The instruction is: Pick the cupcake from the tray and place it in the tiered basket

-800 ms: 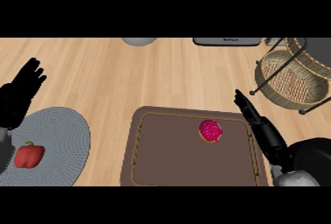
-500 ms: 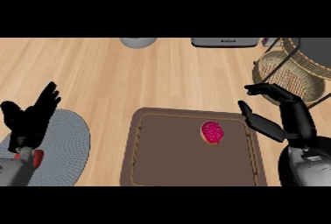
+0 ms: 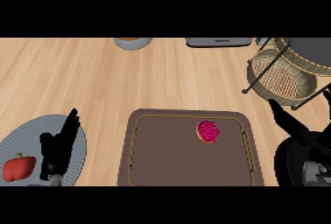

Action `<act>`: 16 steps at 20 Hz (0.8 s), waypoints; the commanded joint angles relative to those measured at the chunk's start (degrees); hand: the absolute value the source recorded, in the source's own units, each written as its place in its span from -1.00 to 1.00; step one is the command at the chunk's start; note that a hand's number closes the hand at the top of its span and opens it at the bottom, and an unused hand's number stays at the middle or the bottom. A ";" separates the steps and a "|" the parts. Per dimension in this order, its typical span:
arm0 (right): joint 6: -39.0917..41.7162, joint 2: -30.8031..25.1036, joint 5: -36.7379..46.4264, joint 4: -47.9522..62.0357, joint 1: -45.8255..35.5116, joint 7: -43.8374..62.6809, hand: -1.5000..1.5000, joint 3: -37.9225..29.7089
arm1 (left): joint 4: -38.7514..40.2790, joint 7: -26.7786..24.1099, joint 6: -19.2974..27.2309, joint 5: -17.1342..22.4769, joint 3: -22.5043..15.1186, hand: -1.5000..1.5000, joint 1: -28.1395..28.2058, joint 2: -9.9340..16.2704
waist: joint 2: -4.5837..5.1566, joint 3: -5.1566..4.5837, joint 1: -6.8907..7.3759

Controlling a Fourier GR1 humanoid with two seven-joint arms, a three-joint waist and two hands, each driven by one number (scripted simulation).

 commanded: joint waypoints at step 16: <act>38.35 -6.65 36.52 -16.27 4.60 58.44 -1.00 21.00 | -1.39 -0.11 2.04 -3.27 -3.58 0.00 0.79 -3.54 | 0.90 -0.45 2.86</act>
